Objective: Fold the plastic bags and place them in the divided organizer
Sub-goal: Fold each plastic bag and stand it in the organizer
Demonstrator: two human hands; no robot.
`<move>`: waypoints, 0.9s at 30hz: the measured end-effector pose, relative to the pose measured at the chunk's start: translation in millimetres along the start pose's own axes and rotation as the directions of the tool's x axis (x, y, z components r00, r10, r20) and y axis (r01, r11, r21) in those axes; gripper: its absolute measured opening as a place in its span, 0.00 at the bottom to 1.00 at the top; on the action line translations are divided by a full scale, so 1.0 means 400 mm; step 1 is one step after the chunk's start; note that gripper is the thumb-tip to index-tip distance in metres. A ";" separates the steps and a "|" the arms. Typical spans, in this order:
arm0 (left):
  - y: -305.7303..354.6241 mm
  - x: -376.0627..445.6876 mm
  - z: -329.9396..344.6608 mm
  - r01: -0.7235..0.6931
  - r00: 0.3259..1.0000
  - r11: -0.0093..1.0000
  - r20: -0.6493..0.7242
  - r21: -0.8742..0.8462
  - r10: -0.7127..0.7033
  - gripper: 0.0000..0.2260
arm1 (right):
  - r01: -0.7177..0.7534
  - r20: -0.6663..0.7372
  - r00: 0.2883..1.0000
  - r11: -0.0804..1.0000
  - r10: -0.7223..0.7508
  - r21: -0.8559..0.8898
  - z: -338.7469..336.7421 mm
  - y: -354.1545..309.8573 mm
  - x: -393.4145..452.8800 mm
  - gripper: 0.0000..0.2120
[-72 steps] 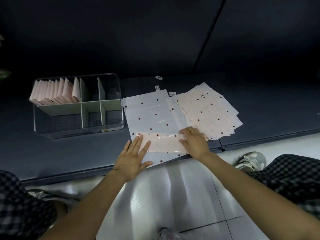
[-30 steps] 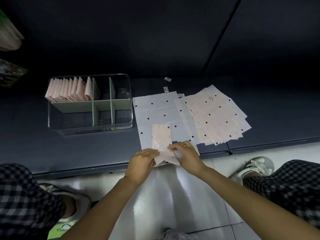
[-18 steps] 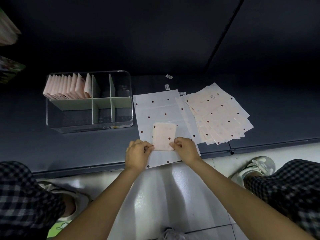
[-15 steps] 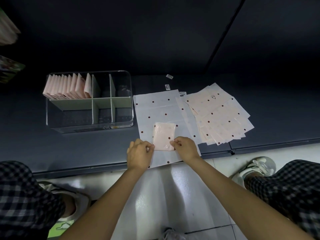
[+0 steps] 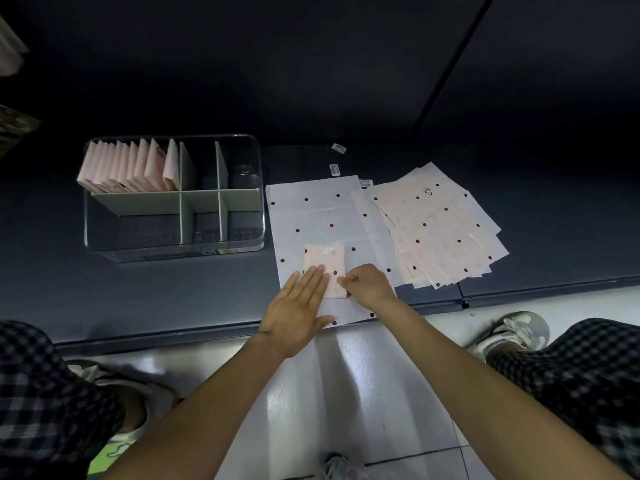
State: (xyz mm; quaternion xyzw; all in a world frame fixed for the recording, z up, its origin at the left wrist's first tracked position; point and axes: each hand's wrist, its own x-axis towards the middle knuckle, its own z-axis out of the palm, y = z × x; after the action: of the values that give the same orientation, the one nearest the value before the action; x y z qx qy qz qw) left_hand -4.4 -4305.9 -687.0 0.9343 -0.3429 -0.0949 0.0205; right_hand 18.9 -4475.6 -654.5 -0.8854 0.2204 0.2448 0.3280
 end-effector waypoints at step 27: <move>-0.061 -0.032 0.016 -0.016 0.997 0.991 0.077 -0.133 0.027 0.35 | 0.558 -0.127 0.496 0.427 -0.859 -0.712 0.035 0.104 -0.092 0.13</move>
State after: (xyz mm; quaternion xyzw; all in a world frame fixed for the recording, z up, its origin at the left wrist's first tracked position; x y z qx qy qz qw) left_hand 0.4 -4279.0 -693.6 0.9227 -0.3466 -0.1538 0.0697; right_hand -36.7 -4486.0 -662.4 -0.9731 -0.2048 -0.0952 0.0461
